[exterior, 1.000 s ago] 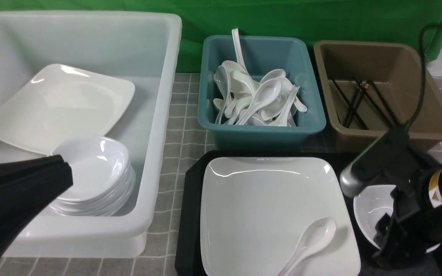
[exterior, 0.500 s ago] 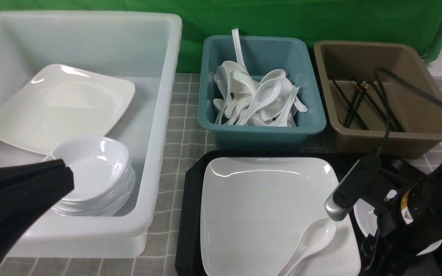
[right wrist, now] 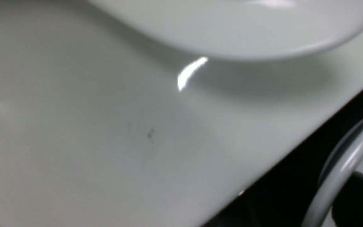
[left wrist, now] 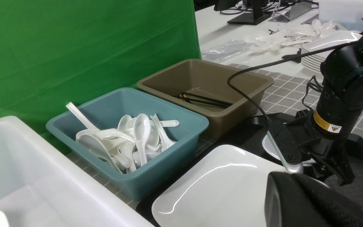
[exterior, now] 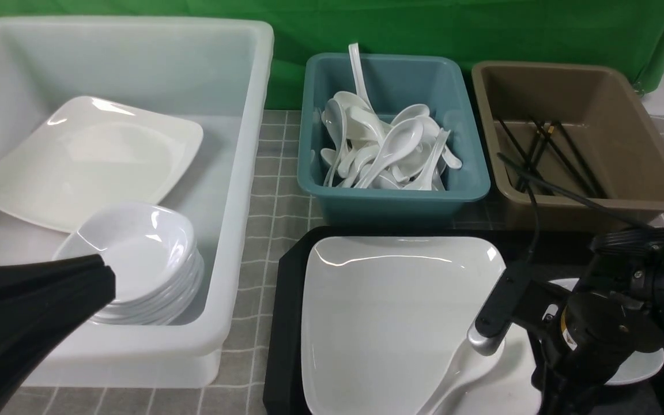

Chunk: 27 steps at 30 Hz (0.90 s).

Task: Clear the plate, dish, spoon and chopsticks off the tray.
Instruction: Use the right arm to grab a small plate from the dinner plate, then use the right arm to put the small plate into the large storage box on the left

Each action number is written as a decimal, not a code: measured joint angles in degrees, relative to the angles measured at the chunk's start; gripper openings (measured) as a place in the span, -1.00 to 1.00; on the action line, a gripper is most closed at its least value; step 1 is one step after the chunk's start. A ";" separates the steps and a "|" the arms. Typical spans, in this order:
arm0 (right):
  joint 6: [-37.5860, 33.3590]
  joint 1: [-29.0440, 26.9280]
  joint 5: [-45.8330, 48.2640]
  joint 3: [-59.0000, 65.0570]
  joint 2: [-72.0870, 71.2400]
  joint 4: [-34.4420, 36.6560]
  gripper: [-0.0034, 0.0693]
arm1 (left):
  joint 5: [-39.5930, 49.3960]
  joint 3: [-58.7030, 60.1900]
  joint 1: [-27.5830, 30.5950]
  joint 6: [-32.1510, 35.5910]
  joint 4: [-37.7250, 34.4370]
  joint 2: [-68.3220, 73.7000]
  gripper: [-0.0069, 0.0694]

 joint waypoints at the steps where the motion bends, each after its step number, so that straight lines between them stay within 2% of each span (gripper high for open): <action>1: 0.00 0.00 -0.06 -0.07 0.12 0.00 0.19 | 0.00 0.00 0.00 0.00 0.00 0.00 -0.80; 6: 0.00 0.00 -0.17 -0.07 0.31 -0.64 -0.04 | 0.00 0.00 0.00 0.00 0.05 0.00 -0.80; 7: -0.06 0.00 -0.17 -0.07 0.50 -1.10 -0.21 | 0.00 0.00 0.00 0.00 0.05 0.00 -0.80; 10: 0.00 0.00 0.38 -0.07 0.15 -1.94 -0.35 | 0.00 0.00 0.00 0.00 0.05 0.00 -0.80; 12: 0.00 0.00 0.75 -0.07 -0.45 -2.05 -0.37 | 0.00 0.00 0.00 0.00 0.05 0.00 -0.80; 17: 1.14 0.11 6.81 -2.70 -7.23 0.49 -0.71 | 0.00 0.00 0.00 0.00 0.68 0.00 -0.80; 23: 2.50 3.84 15.41 -9.60 -17.91 8.44 -0.73 | 1.10 0.00 0.00 -1.61 1.68 0.00 -0.80; 27: 3.24 10.92 15.96 -19.72 -22.05 12.87 -0.73 | 4.93 -2.18 0.00 -8.91 8.61 -0.09 -0.80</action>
